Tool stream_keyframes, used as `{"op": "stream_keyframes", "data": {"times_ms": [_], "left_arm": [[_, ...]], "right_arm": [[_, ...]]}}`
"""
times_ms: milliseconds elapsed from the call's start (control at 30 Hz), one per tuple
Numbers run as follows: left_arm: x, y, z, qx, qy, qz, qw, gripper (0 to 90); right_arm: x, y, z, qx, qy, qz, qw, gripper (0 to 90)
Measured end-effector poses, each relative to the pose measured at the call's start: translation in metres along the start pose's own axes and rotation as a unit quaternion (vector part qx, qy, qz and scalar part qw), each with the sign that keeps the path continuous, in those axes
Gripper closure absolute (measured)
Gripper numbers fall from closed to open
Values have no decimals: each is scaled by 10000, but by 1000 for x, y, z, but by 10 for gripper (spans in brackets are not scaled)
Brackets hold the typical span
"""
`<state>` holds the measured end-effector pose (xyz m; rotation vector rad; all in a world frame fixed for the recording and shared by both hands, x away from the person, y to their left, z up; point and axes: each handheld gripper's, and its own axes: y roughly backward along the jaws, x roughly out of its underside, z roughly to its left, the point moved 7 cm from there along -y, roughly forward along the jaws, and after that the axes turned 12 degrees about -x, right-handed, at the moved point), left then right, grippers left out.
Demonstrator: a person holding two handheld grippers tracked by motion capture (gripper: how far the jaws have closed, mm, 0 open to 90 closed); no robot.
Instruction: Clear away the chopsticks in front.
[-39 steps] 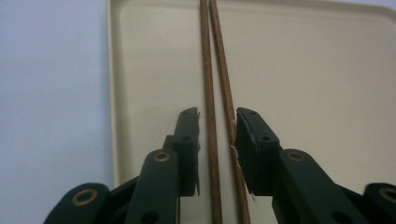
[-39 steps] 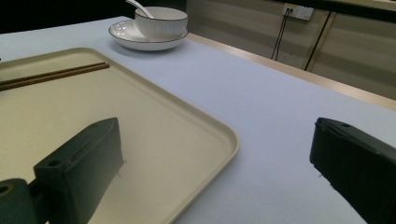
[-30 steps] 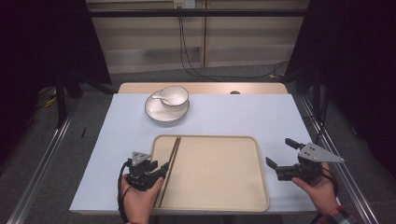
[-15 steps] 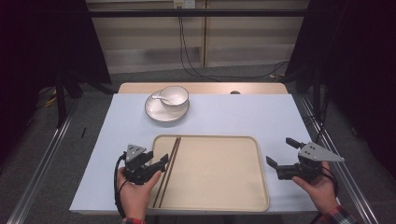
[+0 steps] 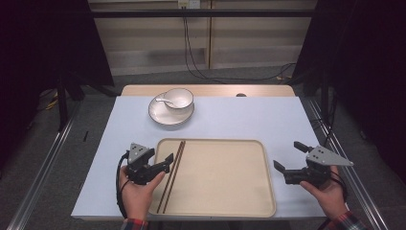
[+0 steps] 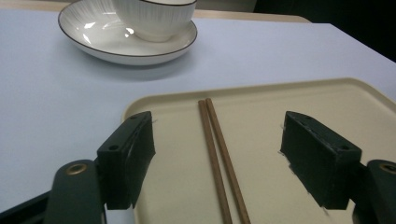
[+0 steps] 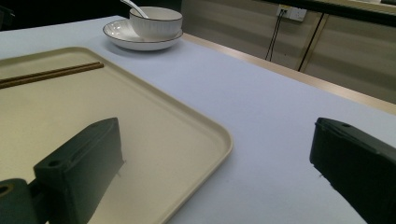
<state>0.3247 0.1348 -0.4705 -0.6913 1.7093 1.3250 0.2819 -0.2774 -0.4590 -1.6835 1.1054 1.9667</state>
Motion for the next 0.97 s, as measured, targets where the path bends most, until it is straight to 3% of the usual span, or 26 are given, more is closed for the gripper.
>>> {"op": "stream_keyframes", "data": {"times_ms": [300,800,967], "left_arm": [[-8,1,15,-44,118,-192,9997,201],[-9,1,35,-190,42,-309,9993,155],[-8,1,38,-189,21,-349,9992,135]], "right_arm": [[0,0,-1,16,-24,-19,10000,21],[0,1,-5,39,-49,-25,10000,20],[3,-1,-6,44,-40,81,9999,18]]}}
